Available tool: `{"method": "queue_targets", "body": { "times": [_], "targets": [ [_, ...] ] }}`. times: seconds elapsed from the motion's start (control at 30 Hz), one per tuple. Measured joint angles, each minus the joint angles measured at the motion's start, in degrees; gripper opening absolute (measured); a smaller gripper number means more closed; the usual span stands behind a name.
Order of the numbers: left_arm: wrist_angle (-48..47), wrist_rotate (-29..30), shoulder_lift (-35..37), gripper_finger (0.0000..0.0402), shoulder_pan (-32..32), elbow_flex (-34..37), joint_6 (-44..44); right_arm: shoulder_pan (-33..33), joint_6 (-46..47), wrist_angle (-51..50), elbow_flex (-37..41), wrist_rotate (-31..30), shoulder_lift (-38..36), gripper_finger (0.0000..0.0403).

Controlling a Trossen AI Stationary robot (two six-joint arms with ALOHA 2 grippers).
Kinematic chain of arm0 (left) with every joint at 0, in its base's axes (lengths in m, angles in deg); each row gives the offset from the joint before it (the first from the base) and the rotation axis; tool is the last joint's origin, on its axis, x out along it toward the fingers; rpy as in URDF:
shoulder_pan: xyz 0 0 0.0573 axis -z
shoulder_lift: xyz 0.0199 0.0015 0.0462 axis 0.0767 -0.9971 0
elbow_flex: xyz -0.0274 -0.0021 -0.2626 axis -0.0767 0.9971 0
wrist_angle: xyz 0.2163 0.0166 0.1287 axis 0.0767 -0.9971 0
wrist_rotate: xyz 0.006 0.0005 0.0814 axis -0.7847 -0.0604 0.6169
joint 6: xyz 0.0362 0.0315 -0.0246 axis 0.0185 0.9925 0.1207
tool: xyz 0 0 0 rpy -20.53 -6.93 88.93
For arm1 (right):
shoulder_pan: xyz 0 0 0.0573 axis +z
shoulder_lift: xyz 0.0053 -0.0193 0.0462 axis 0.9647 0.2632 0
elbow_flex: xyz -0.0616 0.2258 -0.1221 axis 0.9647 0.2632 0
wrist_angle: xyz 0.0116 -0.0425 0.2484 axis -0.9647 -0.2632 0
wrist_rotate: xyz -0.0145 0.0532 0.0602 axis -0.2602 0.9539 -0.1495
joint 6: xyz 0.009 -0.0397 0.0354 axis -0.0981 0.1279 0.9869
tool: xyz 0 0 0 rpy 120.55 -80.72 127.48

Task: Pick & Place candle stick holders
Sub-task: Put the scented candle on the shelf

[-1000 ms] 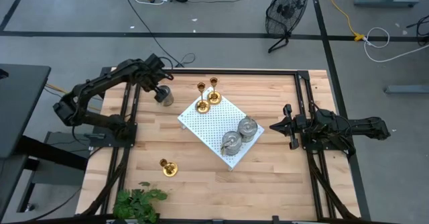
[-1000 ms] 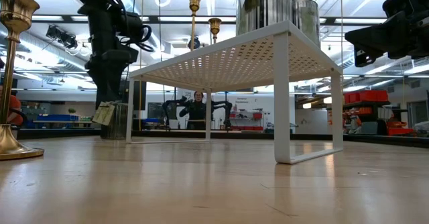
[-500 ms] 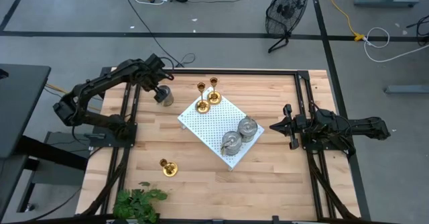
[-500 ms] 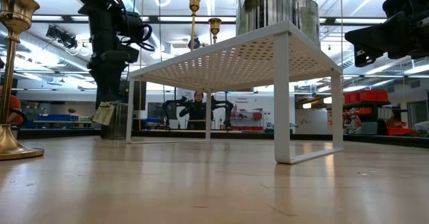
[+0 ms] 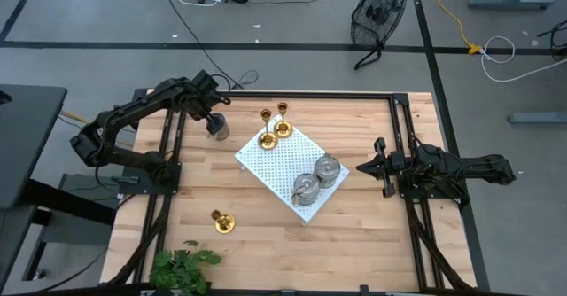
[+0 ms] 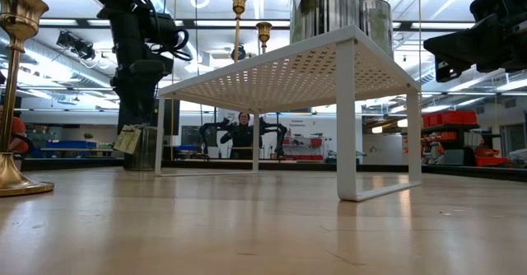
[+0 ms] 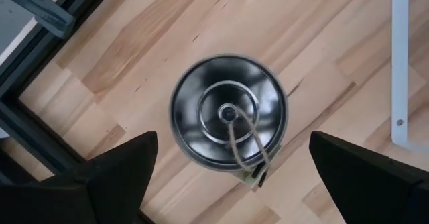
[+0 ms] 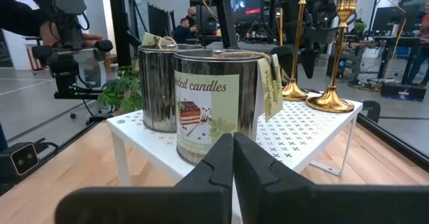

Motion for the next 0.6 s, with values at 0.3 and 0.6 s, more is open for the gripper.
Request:
{"method": "queue_targets", "body": {
  "times": [0.3,0.6],
  "targets": [
    [1.0,-0.4,-1.4,0.0399,0.0,-0.1,-0.5,0.0,0.0,0.0,0.0,0.0,0.0,0.0016],
    [2.8,0.0,-5.8,0.0399,0.0,-0.1,-1.2,0.0,0.0,0.0,0.0,0.0,0.0,0.0016]
  ]
}}
